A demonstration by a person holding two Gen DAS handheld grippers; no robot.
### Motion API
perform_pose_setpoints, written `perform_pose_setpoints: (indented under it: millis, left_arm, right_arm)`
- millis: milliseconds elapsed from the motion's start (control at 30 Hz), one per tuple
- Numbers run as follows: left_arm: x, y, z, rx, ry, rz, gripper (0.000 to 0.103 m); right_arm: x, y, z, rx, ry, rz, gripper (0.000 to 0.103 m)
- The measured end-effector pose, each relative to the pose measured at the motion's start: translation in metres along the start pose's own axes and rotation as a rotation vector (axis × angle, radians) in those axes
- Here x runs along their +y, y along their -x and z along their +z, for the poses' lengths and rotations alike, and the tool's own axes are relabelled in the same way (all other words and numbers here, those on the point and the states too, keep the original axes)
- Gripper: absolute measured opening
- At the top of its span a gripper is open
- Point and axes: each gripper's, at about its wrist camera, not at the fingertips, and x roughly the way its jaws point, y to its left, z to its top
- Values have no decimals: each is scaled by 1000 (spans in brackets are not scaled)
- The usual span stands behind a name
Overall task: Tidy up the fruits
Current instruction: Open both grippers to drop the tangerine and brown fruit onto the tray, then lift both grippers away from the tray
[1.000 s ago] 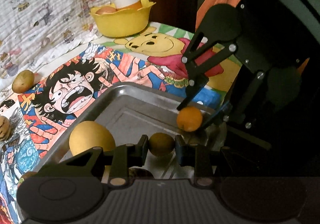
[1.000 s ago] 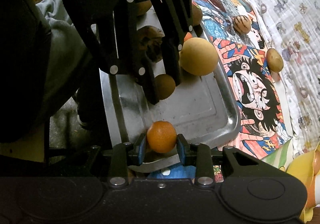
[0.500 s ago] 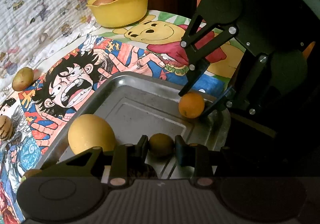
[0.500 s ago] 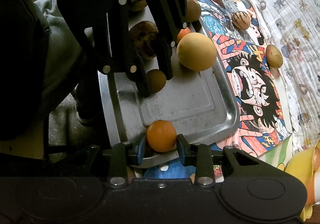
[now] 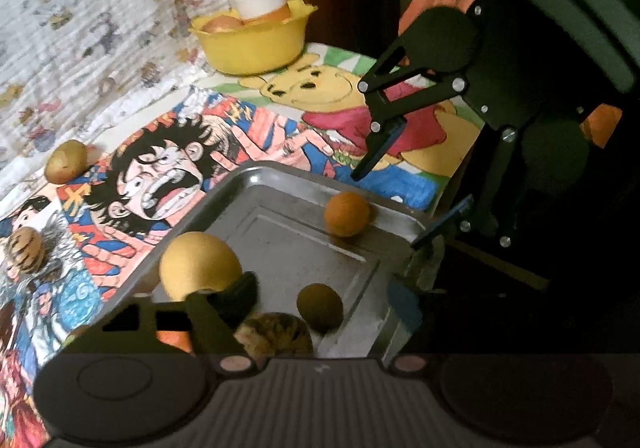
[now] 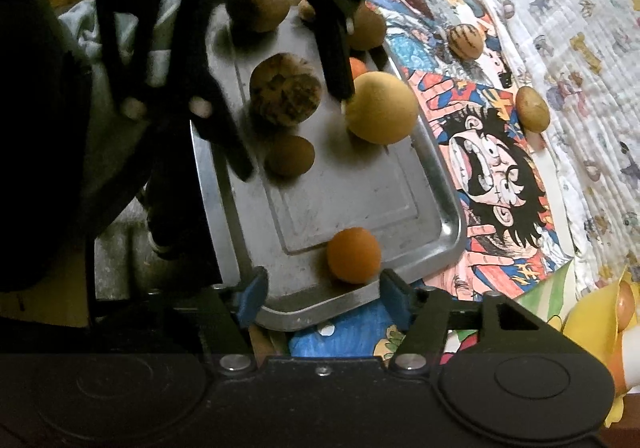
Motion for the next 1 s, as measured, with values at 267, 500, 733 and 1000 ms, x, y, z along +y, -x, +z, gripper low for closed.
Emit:
perform_pose_setpoints:
  millis: [267,500,733,1000]
  left_arm:
    - [11,43,-24,-90,123,66,100]
    - [27,84,-57,-165,271,160,102]
    - [43,107,-92,-155,369,267,102]
    - [62,114,-118,-121,451,349,102]
  right_arm:
    - [1,13,-3,-20,-55,-16,92]
    - [8,23,-5,-59,-132,-96,100]
    - [23,17,9,-75,-169,-124,102]
    - [21,11,32,-122,-243,-103,102]
